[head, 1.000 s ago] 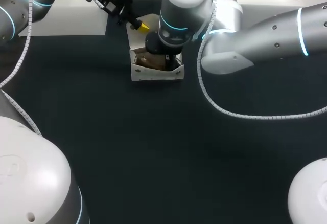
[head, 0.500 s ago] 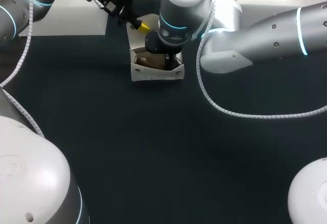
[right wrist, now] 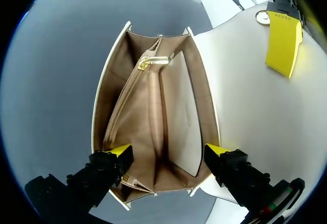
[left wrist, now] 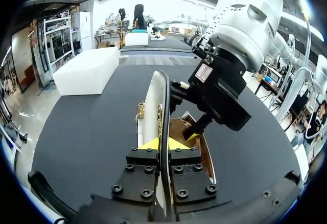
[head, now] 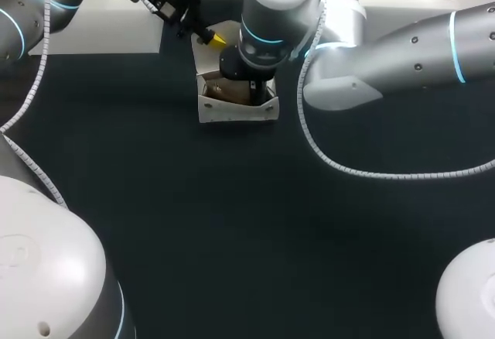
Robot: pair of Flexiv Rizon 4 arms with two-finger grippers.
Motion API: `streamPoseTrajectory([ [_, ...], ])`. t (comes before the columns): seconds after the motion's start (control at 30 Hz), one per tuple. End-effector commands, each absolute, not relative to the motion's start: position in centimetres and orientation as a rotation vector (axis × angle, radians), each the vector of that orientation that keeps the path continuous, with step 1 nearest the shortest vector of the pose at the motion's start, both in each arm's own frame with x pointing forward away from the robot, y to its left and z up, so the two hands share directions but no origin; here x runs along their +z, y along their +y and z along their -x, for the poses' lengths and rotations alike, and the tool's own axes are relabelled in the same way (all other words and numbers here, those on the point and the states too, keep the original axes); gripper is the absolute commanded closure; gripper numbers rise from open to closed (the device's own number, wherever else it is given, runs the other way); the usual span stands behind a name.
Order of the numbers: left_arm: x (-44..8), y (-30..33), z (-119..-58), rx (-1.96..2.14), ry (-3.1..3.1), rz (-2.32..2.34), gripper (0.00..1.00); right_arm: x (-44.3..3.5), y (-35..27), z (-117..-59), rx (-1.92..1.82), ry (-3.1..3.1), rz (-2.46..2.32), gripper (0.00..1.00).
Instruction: Pick up the bag, open it, inspect its contents, close it, and place it on the opposite side
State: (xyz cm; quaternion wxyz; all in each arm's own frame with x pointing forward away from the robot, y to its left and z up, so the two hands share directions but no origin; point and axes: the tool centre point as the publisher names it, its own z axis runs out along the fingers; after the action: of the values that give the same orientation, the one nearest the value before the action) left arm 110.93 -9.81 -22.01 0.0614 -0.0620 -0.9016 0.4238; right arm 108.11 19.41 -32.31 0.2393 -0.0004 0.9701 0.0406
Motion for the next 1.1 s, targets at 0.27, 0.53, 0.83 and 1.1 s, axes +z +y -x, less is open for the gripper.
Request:
streamPoseTrajectory([
  [0.27, -21.9, -9.8, -110.9, 1.275, -2.785, 0.163, 1.00, -31.0, 19.0, -107.6, 0.125, 2.587, -0.026, 0.57],
  [0.53, -21.8, -10.2, -110.9, 1.272, -2.843, 0.151, 1.00, -27.1, 18.6, -106.2, 0.139, 2.449, -0.061, 0.58],
  [0.83, -23.6, -11.0, -113.4, 1.334, -2.880, 0.064, 1.00, -23.3, 18.1, -104.0, 0.138, 2.311, -0.087, 0.57],
  [1.1, -25.1, -11.6, -115.7, 1.372, -3.020, 0.064, 1.00, -23.5, 17.9, -102.7, 0.130, 2.283, -0.091, 0.65],
])
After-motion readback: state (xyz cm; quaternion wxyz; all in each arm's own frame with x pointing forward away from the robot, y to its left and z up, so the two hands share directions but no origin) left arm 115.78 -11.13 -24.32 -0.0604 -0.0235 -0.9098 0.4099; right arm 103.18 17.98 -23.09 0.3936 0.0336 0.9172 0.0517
